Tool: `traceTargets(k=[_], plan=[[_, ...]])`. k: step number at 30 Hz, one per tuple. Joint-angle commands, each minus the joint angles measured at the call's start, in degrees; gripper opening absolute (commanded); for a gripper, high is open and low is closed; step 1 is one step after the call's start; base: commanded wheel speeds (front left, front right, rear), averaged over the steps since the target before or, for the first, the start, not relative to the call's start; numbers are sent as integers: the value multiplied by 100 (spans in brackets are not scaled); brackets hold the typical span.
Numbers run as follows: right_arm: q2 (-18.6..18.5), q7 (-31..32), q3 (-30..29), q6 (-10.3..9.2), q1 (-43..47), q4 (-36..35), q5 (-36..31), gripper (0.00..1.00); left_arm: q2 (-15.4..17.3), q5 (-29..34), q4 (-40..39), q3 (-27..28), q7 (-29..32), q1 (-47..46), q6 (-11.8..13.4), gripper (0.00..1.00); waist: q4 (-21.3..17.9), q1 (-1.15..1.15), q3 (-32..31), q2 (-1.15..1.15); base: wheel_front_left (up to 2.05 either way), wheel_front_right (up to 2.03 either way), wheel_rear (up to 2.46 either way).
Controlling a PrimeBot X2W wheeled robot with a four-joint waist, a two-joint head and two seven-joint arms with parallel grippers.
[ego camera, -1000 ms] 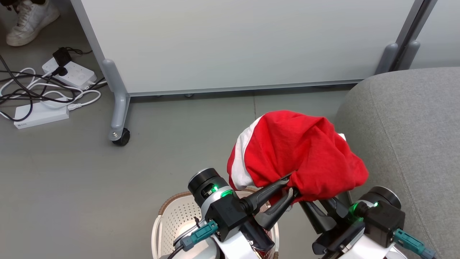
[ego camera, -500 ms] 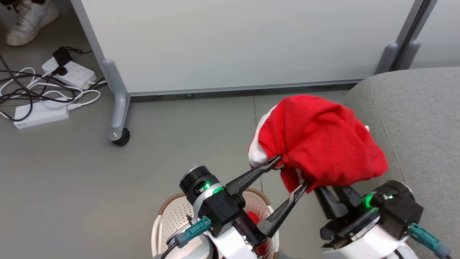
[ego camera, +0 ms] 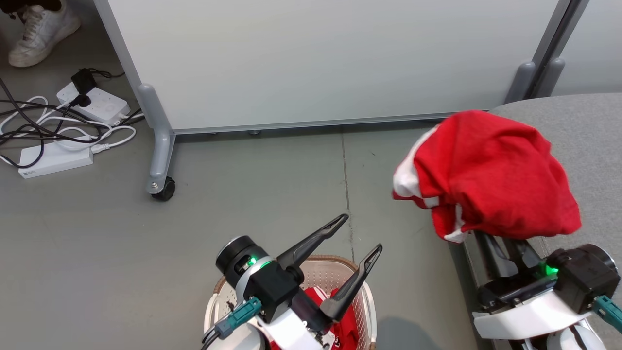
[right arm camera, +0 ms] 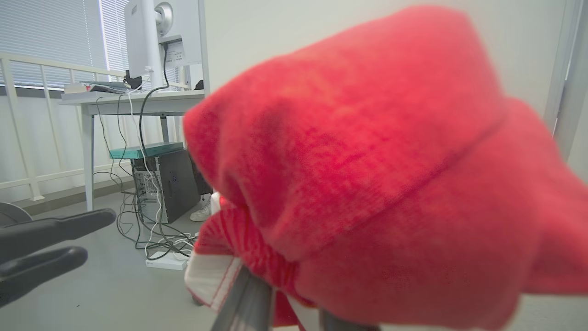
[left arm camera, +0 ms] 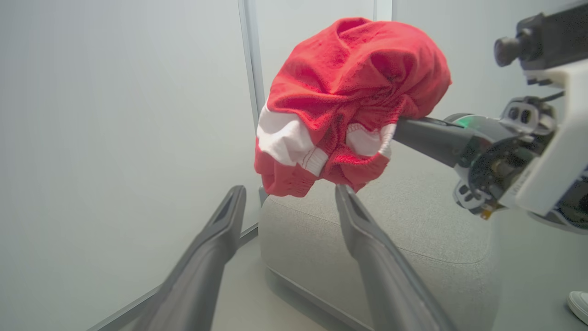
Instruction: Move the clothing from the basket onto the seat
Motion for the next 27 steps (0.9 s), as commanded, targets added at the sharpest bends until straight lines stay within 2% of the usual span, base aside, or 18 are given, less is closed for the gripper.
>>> traceTargets(k=[1, 15, 27], plan=[[24, -39, -108, 11, 57, 39, -41, 0, 47, 23, 36, 9, -3, 88, 2, 100, -2, 0, -1, 0, 0, 0, 0], [242, -38, -980, 11, 404, 606, -89, 0, 209, 19, 321, -154, -3, 604, 2, 100, -67, 0, 5, 0, 0, 0, 0], [307, -36, -1174, 11, 570, 948, -153, 0, 209, 7, 572, -243, -3, 797, 2, 100, -105, 0, -4, 0, 0, 0, 0]])
